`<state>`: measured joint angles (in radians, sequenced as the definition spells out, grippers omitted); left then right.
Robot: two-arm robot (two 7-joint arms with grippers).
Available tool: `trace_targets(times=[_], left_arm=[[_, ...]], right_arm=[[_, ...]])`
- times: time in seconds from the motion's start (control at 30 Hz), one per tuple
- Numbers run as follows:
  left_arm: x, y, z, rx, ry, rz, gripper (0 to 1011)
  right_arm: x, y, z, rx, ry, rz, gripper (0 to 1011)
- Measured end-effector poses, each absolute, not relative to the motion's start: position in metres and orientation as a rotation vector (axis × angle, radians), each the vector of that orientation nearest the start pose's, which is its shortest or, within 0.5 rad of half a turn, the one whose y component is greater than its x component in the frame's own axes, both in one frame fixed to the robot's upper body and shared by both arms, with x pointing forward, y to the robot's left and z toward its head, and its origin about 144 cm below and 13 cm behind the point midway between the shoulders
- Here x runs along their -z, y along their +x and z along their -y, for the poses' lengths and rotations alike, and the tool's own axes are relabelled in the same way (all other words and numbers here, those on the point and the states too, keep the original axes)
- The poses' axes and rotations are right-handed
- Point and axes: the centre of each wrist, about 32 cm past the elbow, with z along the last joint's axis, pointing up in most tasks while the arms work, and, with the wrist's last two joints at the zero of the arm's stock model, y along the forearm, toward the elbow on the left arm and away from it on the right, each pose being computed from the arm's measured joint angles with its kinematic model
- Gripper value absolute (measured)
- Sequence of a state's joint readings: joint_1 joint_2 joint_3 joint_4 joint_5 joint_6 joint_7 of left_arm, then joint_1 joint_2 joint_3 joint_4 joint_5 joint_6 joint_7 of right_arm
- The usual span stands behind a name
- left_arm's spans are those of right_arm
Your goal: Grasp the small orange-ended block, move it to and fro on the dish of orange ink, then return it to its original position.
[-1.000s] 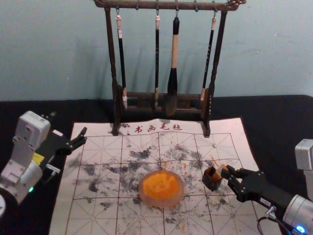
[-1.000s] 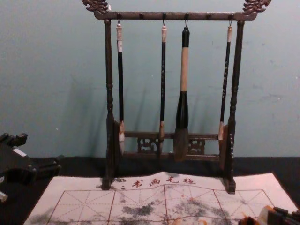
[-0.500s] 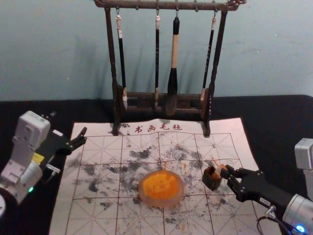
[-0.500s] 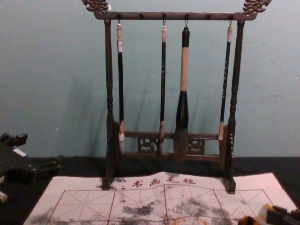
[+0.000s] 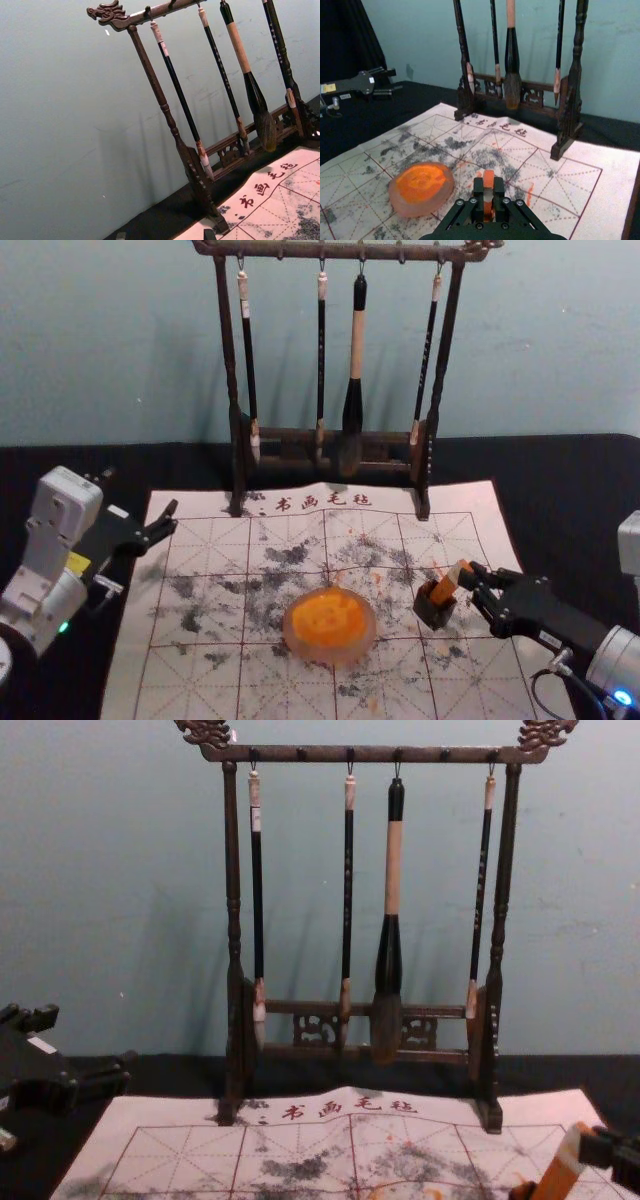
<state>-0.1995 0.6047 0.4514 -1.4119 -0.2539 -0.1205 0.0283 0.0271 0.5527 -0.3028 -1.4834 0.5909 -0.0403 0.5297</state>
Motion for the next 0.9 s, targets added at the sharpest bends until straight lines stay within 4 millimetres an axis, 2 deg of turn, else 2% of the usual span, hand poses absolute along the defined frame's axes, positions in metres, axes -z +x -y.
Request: trace_targets(times=[0.6, 0.9], left_arm=[[-1.140, 0.489, -0.310, -1.248, 0.304, 0.285, 1001], [-1.140, 0.489, -0.310, -1.248, 0.304, 0.285, 1001]], right_arm=[[-1.141, 0.450, 0.318, 0.797, -0.017, -0.111, 83], [-1.145, 0.455, 0.316, 0.768, -0.014, -0.093, 83]])
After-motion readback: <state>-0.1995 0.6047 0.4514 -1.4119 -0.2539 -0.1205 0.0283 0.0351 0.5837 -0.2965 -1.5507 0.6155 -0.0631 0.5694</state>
